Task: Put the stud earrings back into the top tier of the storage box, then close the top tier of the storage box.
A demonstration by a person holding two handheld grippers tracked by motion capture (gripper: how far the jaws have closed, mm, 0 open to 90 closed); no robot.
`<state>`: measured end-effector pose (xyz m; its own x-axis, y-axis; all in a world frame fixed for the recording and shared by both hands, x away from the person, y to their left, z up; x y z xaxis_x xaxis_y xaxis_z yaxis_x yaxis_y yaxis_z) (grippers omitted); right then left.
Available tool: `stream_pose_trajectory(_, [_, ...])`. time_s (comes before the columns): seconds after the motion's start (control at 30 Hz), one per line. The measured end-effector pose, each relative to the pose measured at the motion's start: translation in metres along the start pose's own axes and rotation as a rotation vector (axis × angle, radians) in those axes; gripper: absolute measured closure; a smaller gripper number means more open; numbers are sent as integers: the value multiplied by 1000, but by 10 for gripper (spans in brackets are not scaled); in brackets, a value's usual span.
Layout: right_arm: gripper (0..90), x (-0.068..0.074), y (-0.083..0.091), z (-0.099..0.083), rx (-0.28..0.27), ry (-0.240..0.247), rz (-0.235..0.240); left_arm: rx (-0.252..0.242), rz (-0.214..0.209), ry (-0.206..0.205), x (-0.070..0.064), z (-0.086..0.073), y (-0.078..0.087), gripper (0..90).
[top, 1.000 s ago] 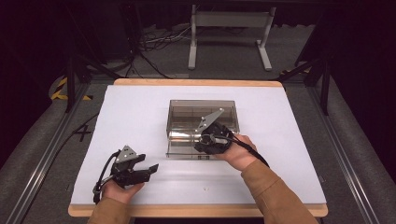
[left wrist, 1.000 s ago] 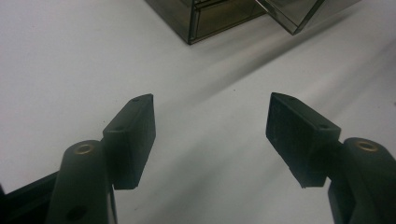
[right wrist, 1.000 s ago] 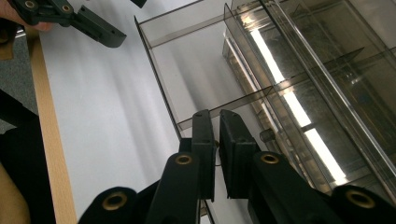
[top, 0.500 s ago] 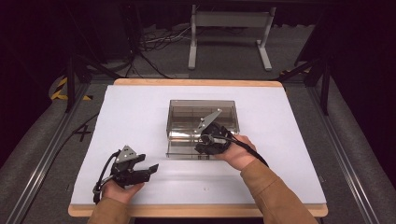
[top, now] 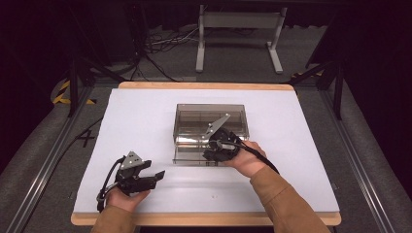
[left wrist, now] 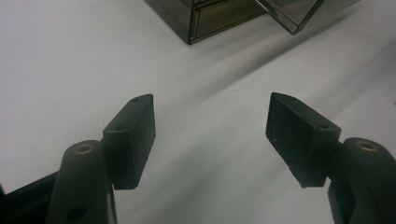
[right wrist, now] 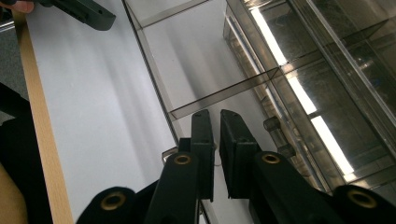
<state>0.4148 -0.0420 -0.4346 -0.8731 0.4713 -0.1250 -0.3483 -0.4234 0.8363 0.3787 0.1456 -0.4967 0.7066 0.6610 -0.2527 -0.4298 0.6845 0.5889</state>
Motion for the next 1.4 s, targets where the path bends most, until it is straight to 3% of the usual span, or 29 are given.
stream_pose_trajectory(0.37, [817,0,10,4,-60,9,-16,1,-1,0,0,0,0,337])
stream_pose_trajectory(0.67, [814,10,27,5,-115,38,1,1,-1,1,0,0,0,337])
stream_pose_trajectory(1.0, [811,15,39,1,-137,48,10,1,-1,0,0,0,-1,337])
stream_pose_trajectory(1.4, [806,23,43,-10,-147,52,29,-1,2,2,0,0,-1,337])
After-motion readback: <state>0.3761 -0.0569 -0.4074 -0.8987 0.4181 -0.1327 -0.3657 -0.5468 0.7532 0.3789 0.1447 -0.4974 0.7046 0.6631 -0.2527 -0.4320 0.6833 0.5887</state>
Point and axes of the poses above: each handheld gripper's, and its own axes: y roughly backward along the jaws, z roughly out of its top, x roughly to its left, the point moved 10 cm from there along -y, roughly forward along the jaws, and after that the axes turned 9 degrees about -z, right-handed, at the moved point
